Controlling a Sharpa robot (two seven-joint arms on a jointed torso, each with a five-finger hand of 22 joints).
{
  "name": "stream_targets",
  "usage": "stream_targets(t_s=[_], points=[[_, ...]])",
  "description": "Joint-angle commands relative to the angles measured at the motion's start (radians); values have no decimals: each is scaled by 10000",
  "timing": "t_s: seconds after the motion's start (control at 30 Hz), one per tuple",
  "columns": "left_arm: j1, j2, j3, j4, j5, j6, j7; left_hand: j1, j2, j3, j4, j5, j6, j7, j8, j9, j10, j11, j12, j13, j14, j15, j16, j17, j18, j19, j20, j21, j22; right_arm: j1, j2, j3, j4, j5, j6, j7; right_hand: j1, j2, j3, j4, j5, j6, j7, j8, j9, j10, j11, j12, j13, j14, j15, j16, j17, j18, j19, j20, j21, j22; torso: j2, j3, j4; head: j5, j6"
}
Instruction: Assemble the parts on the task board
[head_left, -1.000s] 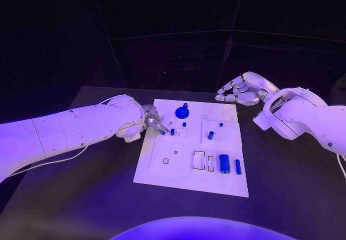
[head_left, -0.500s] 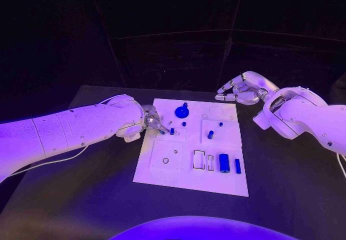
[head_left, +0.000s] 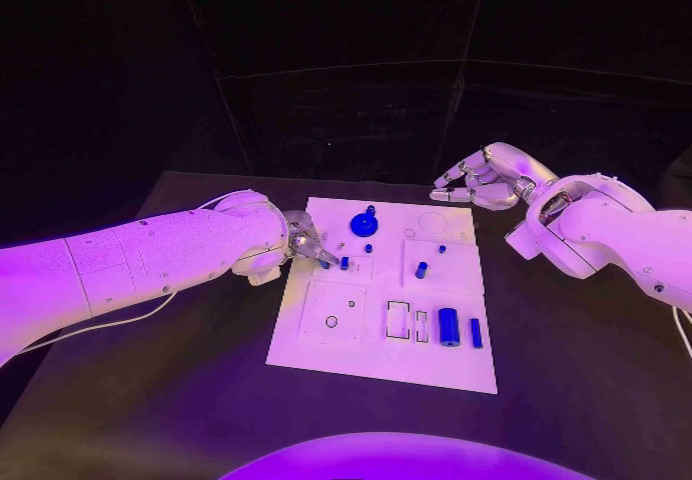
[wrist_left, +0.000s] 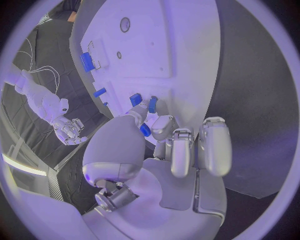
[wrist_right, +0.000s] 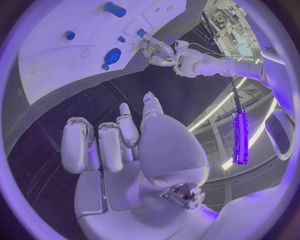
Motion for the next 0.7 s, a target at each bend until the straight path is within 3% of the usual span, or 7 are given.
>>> stream_targets(t_s=[0.03, 0.7], points=[[-6, 11, -6, 19, -25, -58, -64, -122, 19, -49, 13, -4, 23, 29, 37, 16, 84, 15, 58, 8, 1058, -84, 31, 2634, -88, 229, -65, 34, 292, 19, 13, 5, -4, 30, 36, 87, -11, 93, -42, 30, -56, -46, -40, 58, -5, -71, -24, -12, -13, 439, -60, -40, -8, 201, -63, 2, -38, -16, 2, 1, -4, -6, -9], [-4, -73, -3, 186, -26, -245, -29, -204, -48, -184, 95, -3, 18, 13, 86, 38, 100, 1, 72, 16, 1058, -95, 31, 2634, -95, 244, -72, 59, 329, 18, 10, 4, -51, 51, 57, 96, -36, 79, -78, 49, -87, -50, -40, 60, -6, -90, -23, -38, -38, 430, -58, -66, -48, 207, -82, 3, -55, -48, -8, -3, 5, -4, 36]])
